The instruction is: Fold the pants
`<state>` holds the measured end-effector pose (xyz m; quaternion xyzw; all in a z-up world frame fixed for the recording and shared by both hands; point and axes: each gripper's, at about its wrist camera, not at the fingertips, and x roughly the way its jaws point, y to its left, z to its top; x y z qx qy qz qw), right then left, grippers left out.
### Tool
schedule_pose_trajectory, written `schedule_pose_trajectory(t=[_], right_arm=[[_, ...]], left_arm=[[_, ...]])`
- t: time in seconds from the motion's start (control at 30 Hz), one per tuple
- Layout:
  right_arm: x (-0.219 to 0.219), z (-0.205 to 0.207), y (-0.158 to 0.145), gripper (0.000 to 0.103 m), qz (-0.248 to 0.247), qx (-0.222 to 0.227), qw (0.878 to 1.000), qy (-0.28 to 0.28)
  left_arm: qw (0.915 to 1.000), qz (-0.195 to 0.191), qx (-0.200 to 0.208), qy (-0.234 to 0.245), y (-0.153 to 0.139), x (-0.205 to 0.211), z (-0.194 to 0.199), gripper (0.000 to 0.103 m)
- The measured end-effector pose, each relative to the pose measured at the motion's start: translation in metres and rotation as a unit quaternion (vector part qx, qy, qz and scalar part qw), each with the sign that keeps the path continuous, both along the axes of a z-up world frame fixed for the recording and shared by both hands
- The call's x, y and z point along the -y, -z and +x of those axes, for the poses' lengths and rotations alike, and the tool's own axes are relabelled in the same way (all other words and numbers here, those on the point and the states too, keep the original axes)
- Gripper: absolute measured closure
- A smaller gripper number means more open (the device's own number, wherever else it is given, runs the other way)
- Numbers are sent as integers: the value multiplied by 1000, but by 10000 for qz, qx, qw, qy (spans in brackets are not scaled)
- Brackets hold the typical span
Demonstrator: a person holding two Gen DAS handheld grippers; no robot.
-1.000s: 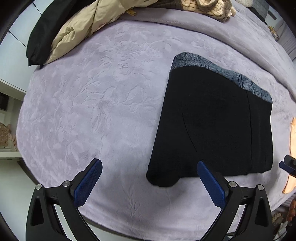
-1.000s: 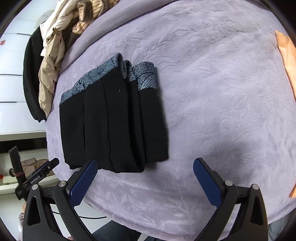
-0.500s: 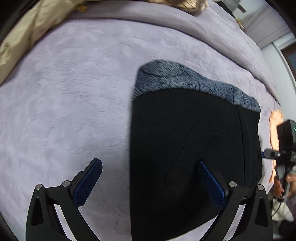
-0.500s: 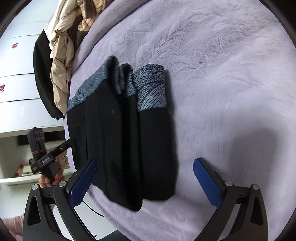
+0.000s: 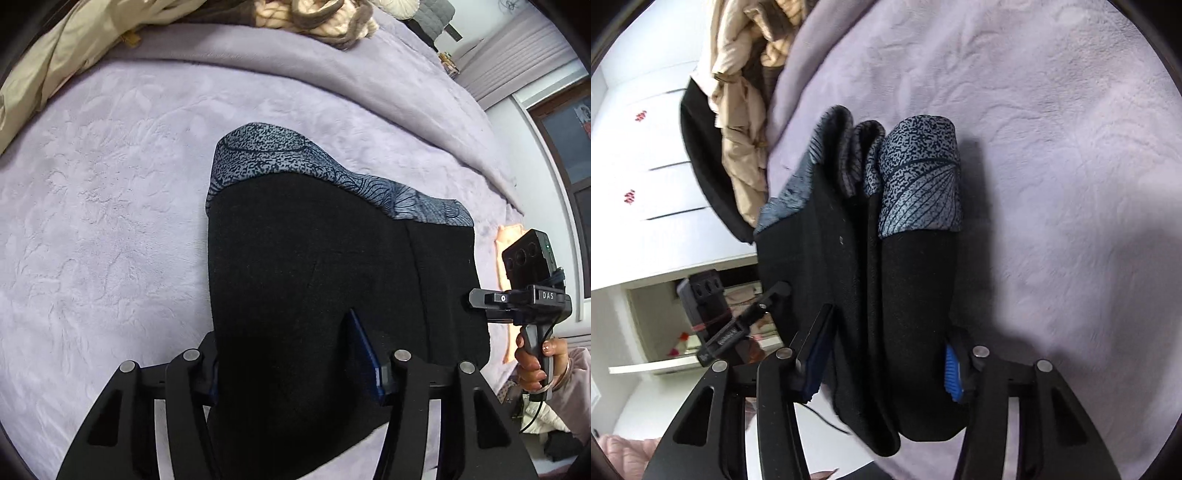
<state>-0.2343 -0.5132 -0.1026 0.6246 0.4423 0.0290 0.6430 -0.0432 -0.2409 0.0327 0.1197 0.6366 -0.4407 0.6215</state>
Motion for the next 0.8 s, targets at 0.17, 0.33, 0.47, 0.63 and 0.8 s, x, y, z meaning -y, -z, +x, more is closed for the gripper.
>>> schedule_pose_trajectory(t=[0.17, 0.33, 0.47, 0.63, 0.8], right_arm=[[-22, -7, -32, 48, 13, 190, 9997, -159], [-54, -17, -24, 48, -95, -195, 9991, -360], [-67, -18, 0, 33, -807, -1439, 9845, -588], [-66, -23, -34, 30, -1620, -1746, 9689, -670], [-72, -18, -71, 20, -2197, -1558, 9599, -784]], left_arm=[[9997, 102, 211, 1, -33, -14, -17, 45], [9943, 752, 717, -248, -19, -45, -29, 32], [9845, 1332, 924, -674, 6, -64, -22, 18], [9783, 1339, 1396, -739, -32, -67, -31, 18], [9765, 1339, 1519, -733, -59, -61, -53, 16]])
